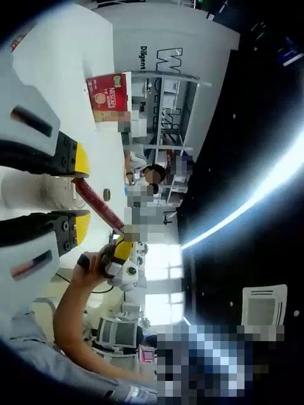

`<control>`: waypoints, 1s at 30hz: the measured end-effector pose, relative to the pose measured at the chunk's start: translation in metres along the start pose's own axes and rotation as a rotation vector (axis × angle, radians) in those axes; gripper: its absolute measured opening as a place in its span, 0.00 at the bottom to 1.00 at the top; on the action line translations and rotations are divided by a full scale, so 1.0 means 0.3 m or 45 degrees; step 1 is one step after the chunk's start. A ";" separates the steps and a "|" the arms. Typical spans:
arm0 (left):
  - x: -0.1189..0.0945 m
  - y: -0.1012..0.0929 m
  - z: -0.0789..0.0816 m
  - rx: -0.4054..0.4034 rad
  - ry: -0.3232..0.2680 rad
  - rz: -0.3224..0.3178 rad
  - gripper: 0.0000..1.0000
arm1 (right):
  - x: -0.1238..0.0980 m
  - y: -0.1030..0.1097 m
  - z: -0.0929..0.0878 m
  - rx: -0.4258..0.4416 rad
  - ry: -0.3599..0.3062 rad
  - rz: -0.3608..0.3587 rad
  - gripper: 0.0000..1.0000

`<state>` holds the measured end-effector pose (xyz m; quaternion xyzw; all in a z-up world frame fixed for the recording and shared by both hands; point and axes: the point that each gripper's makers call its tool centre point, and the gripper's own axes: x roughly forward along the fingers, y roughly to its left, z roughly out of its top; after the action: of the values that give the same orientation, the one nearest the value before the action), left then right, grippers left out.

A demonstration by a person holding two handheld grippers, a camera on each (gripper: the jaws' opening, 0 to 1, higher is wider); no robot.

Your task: Tear open the coffee pouch, take out the coffee, and pour the coffee from the pouch into the cup

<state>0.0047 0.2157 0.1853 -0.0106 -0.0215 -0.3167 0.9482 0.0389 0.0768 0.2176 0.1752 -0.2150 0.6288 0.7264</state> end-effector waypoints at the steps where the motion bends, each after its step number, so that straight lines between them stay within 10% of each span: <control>1: 0.003 -0.001 -0.004 -0.001 0.005 -0.002 0.23 | -0.002 0.001 0.012 -0.008 -0.012 -0.002 0.01; 17: 0.021 -0.024 0.050 0.178 -0.082 0.023 0.23 | 0.060 0.007 0.061 -0.031 0.039 0.054 0.01; 30: 0.206 -0.082 0.102 0.525 0.196 -0.134 0.26 | 0.186 0.040 0.111 0.037 0.320 0.067 0.02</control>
<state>0.0382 0.1600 0.2190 0.2087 -0.0138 -0.3546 0.9113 0.0304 0.1080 0.2754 0.0997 -0.1179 0.6678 0.7282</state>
